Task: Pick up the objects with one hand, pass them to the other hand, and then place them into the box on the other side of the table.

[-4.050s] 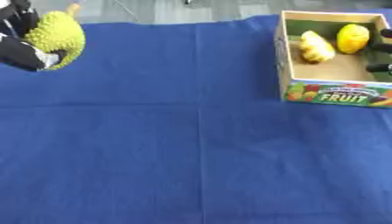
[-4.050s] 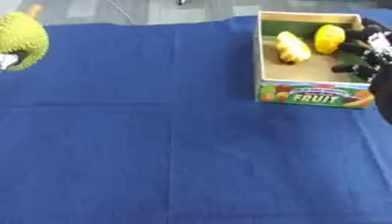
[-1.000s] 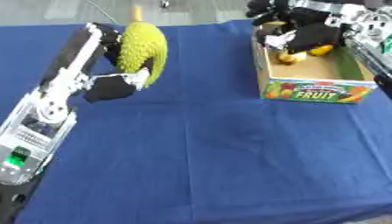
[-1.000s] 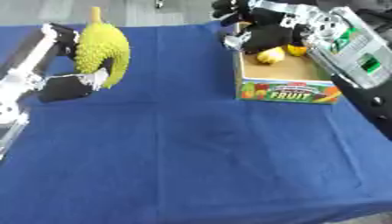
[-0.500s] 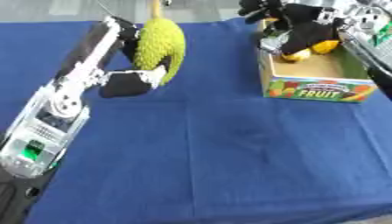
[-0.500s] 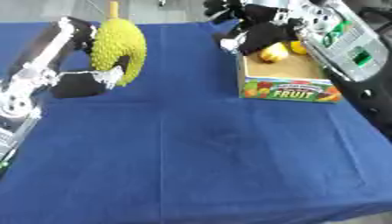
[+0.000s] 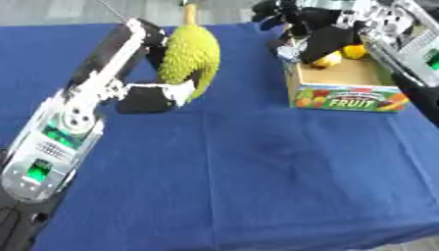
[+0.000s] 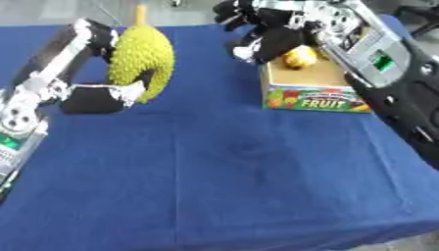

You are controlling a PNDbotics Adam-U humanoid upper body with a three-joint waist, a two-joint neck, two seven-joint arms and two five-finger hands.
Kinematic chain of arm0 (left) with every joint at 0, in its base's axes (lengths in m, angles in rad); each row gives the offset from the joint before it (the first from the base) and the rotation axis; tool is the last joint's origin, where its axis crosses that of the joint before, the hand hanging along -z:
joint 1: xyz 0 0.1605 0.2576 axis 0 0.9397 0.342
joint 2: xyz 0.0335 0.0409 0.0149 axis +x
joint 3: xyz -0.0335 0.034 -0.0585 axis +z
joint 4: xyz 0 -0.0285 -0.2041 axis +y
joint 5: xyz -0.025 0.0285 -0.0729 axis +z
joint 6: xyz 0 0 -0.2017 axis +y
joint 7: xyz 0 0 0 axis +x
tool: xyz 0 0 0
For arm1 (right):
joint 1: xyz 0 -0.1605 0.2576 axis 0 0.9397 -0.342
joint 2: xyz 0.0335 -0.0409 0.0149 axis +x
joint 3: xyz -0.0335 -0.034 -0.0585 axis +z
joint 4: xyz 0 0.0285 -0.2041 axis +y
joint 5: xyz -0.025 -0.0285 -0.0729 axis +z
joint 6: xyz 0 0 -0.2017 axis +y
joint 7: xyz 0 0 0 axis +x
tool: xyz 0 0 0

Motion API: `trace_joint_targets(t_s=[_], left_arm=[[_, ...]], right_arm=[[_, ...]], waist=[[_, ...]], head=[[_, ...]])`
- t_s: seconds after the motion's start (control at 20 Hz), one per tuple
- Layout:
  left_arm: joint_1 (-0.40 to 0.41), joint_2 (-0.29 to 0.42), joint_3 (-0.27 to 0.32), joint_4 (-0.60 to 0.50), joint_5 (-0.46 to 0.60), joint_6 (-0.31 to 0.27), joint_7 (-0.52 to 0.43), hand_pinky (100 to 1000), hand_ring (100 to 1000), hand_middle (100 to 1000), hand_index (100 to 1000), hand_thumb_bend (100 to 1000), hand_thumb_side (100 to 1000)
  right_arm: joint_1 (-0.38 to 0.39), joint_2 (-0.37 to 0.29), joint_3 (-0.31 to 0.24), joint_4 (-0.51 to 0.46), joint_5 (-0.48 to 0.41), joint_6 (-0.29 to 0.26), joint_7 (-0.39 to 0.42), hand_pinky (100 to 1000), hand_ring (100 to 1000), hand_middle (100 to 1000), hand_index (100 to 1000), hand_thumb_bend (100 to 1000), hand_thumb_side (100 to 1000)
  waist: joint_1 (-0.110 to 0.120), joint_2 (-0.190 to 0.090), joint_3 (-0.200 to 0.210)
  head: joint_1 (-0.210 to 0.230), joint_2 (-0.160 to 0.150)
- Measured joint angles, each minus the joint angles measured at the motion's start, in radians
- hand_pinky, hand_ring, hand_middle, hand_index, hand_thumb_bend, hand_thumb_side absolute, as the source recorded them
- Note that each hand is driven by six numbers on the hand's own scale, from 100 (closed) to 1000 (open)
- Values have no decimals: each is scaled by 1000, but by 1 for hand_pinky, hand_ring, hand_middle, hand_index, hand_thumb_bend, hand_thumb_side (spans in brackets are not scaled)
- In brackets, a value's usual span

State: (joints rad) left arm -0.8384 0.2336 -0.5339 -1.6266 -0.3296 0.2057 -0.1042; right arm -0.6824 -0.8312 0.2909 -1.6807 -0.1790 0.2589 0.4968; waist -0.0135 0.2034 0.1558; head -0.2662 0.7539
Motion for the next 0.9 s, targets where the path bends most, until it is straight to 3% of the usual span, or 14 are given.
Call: trace_joint_targets(t_s=[0.4,0.65,0.9], left_arm=[[-14,-21,-12,-4,-16,-15,-16,519,462,384,310,213,160],[-16,-21,-12,11,-33,-21,-18,520,464,385,311,224,147],[-17,-21,-18,27,-59,-34,-26,522,466,387,311,233,140]], right_arm=[[-5,11,9,10,-6,-5,48,801,973,962,1000,100,127],[-4,5,8,-50,-86,14,115,825,990,977,1000,100,135],[-35,-32,-1,-134,-52,-50,209,853,984,965,1000,100,135]], waist=[[-6,0,4],[-13,0,-3],[-14,0,-6]], head=[[-9,1],[0,1],[2,0]])
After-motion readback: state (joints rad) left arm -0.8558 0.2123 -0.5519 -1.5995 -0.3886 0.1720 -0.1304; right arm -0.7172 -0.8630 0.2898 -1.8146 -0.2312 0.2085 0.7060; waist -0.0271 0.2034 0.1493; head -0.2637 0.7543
